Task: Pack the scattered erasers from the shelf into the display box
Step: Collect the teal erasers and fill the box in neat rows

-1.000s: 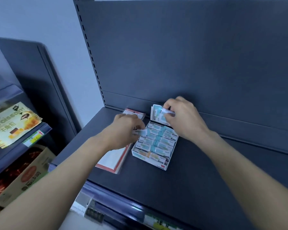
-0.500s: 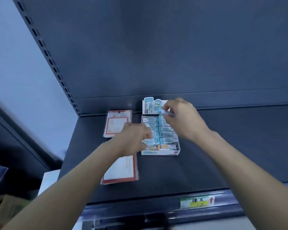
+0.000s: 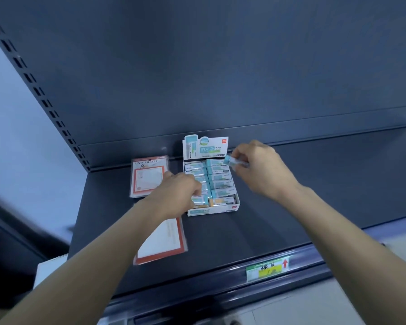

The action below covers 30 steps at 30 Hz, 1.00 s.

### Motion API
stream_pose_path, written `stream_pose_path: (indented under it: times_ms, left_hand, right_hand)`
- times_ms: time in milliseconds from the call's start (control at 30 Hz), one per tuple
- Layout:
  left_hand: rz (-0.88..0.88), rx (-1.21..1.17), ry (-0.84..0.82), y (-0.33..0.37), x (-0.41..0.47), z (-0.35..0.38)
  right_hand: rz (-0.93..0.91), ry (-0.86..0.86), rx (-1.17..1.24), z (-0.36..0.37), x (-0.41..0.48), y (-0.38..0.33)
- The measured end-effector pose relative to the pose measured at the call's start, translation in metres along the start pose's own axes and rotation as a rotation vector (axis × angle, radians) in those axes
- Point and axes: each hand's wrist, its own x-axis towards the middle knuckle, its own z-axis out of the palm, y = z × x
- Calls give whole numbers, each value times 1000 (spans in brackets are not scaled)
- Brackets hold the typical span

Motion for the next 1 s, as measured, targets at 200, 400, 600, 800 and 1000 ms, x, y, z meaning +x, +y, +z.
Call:
stream_pose_path:
  times_ms: [200, 400, 600, 800, 1000]
  left_hand:
    - [-40, -72, -26, 7, 4, 1]
    - [-66, -190, -35, 7, 1, 2]
    - [-83, -163, 1, 2, -2, -2]
    - [-91, -206, 38, 10, 1, -9]
    - [12, -292, 57, 24, 11, -2]
  right_hand:
    - [-37, -4, 2, -5, 6, 2]
    - [-71, -14, -3, -8, 12, 7]
    - [-93, -36, 29, -9, 16, 8]
    - [-96, -40, 25, -12, 17, 12]
    - [-84, -65, 5, -16, 15, 19]
